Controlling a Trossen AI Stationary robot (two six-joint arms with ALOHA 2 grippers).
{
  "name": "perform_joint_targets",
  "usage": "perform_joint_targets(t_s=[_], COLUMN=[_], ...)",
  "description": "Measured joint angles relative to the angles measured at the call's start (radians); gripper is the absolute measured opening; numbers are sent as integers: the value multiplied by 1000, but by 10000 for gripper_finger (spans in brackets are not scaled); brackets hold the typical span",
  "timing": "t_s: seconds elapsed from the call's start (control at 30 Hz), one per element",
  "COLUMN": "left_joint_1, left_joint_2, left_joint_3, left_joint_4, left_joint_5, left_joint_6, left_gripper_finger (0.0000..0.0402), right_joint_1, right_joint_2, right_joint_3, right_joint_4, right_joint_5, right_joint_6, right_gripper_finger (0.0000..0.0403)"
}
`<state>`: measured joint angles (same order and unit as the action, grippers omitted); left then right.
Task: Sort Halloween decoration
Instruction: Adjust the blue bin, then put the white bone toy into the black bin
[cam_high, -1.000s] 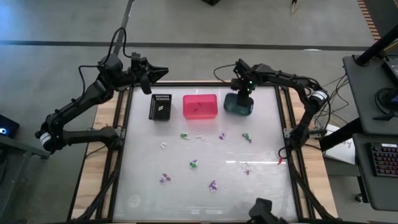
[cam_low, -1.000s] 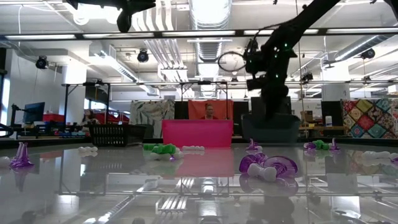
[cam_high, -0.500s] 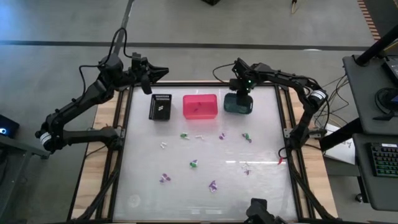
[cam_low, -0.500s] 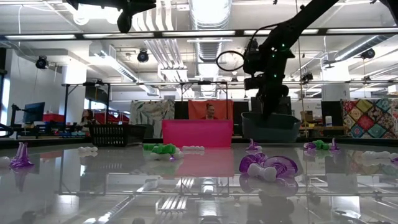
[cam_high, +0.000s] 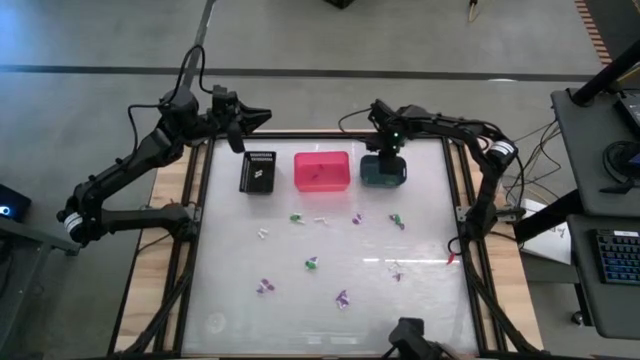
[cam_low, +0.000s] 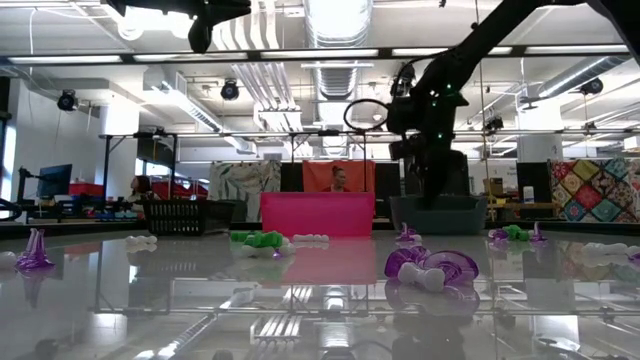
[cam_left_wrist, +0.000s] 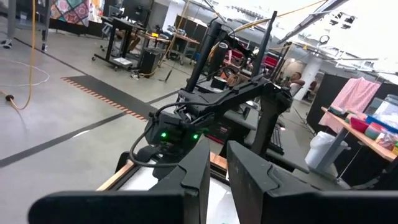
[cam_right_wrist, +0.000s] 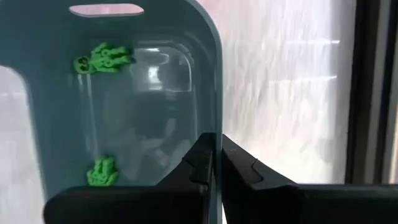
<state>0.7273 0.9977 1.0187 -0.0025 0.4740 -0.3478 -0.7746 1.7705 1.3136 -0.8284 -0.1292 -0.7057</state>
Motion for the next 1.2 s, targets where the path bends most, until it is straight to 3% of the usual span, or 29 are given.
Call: perform_joint_targets(t_s=[0.17,0.5,0.67,0.8,1.03,1.2], left_joint_1=[0,-31,-181,-328,-559,-667], left_joint_2=[0,11,7,5,9,13], left_joint_3=[0,-22,-121,-203,-313,-362], left_joint_4=[-30,-108,-93,-44,-44,-54], left_joint_5=[4,7,7,-27,-205,-309], left_joint_6=[36,166,260,193,134,51], left_gripper_finger=[38,38,38,38,38,38], right_joint_1=[0,0,22,66,223,365], right_joint_2=[11,-7,-42,-96,-214,-269], right_joint_3=[4,72,160,193,175,126], right_joint_4=[4,-53,-181,-259,-282,-280], right_joint_5=[50,54,53,50,43,43], right_joint_6=[45,201,427,612,774,864], right_gripper_finger=[25,118,141,139,126,126])
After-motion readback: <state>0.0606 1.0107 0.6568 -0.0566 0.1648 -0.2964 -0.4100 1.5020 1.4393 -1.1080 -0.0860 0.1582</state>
